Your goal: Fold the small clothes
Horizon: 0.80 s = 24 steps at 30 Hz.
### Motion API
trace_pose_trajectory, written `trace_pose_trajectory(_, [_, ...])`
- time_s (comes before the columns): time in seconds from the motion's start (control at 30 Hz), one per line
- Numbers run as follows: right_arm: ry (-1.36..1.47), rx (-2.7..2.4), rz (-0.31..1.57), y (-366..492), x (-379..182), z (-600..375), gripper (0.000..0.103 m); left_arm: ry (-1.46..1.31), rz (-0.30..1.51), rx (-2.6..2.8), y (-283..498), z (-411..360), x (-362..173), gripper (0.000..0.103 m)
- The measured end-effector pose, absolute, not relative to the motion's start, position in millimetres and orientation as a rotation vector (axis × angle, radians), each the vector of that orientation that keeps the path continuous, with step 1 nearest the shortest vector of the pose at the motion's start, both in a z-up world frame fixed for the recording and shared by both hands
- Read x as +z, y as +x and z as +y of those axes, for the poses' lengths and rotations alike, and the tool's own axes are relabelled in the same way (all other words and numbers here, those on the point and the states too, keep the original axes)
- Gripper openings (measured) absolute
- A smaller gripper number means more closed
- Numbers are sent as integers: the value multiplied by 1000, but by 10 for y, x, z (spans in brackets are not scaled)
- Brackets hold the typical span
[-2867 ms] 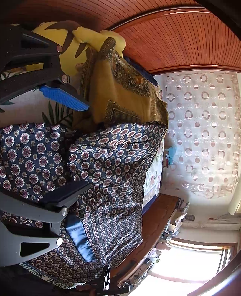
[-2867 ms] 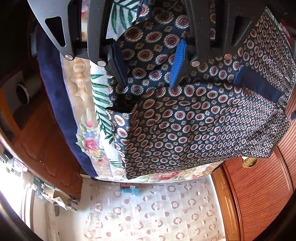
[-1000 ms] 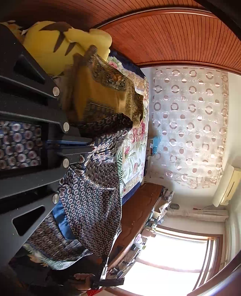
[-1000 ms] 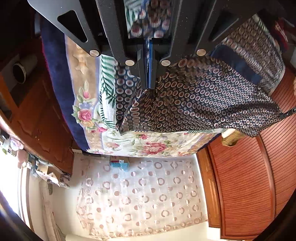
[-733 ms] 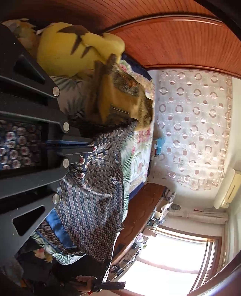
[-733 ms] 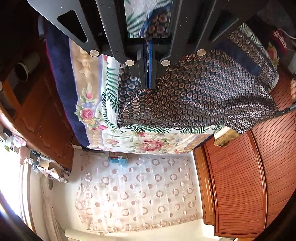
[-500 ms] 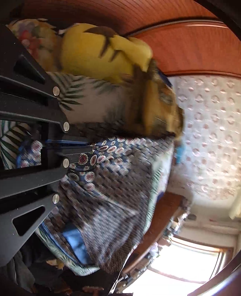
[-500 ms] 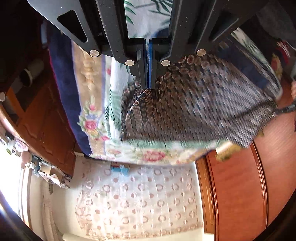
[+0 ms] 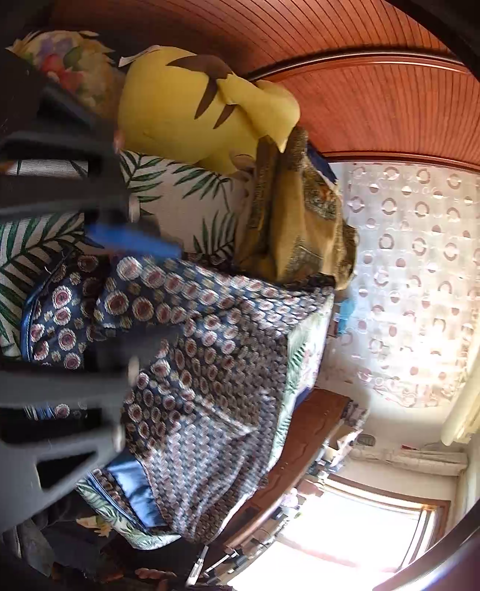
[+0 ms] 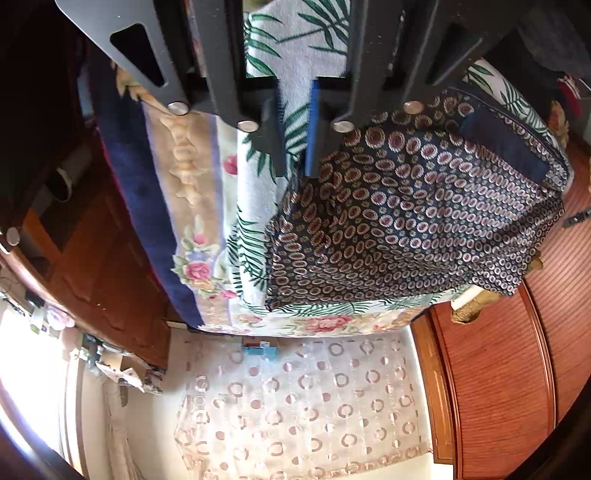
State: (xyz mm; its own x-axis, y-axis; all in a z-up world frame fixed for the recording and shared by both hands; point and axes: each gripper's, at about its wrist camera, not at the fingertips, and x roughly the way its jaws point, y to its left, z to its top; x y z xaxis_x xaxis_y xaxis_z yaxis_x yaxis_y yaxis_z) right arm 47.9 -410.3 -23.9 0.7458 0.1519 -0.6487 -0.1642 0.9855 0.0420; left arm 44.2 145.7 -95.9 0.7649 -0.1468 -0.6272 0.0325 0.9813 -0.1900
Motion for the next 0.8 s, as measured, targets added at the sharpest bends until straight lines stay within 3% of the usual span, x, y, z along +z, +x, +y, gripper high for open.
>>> trace_pose_trajectory(0.1, [-49,159,722,387,-316,-4039,26,-172,698,-107,436,1428,-956,68])
trace_pose_trajectory(0.13, [-56,154,736,380,-368,-4010,26,-167,698,-107,435,1413,-962,69])
trace_pose_trajectory(0.63, [-37,122,781,676,-705,-3685,27,-148,705,-117,414,1215,-1017,69])
trace_pose_trajectory(0.67, [-36,120,776,674,-698,-3681,21,-137,707,-111,416,1191,-1020,69])
trace_pose_trajectory(0.7, [-35,130,774,663,-689,-3666,4,-124,708,-108,418,1166,-1022,69])
trace_pose_trajectory(0.8, [-48,139,759,540,-668,-3678,2,-99,710,-105,421,1109,-1033,69])
